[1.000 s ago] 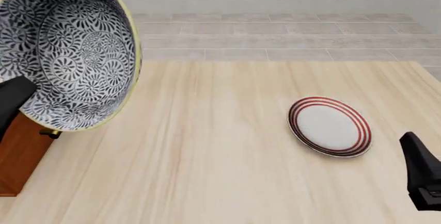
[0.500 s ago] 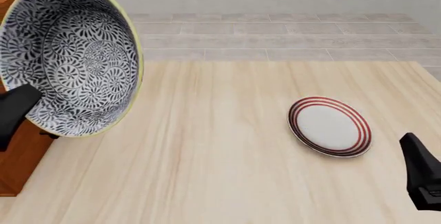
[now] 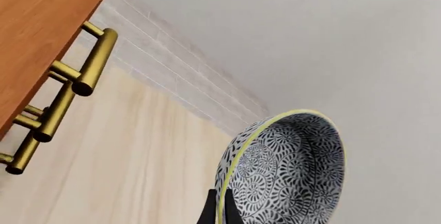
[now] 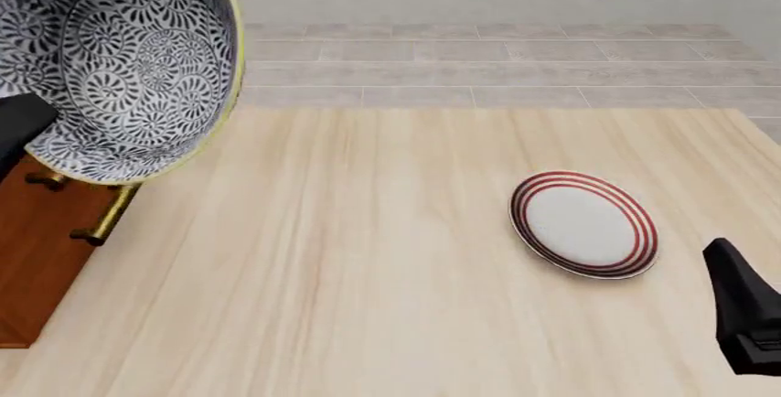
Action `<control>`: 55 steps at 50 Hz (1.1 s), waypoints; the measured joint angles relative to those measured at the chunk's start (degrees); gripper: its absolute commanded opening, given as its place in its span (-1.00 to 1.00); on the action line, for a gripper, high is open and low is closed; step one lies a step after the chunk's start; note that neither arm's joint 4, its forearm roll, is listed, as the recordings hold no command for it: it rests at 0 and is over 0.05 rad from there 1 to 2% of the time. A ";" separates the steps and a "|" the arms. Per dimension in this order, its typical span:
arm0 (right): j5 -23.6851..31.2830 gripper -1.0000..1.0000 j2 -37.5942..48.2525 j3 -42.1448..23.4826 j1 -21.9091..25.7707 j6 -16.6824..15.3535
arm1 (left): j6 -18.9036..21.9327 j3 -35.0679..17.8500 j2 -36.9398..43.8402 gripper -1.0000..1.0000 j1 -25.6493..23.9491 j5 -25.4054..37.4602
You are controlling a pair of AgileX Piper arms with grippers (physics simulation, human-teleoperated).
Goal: Put the bowl on top of the cabinet.
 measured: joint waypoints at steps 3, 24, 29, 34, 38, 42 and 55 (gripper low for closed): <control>-0.05 1.00 0.00 0.06 0.07 0.00 | 0.21 -2.50 1.59 -1.00 0.81 1.80; -0.55 1.00 0.00 0.57 0.26 0.00 | 2.95 -22.67 11.97 -1.00 8.22 14.92; -0.72 1.00 0.00 0.75 0.28 0.00 | 3.53 -26.58 14.32 -1.00 10.33 16.91; -0.83 1.00 0.00 0.87 0.29 -0.01 | 3.90 -30.43 17.03 -1.00 12.74 18.58; -0.87 1.00 0.00 0.90 0.30 -0.01 | 4.63 -33.63 19.36 -1.00 15.11 19.44; -0.89 1.00 0.00 0.92 0.30 -0.01 | 5.36 -36.56 21.85 -1.00 17.67 20.05; -0.70 1.00 0.00 0.73 0.32 -0.01 | 6.45 -43.37 29.69 -1.00 25.27 20.91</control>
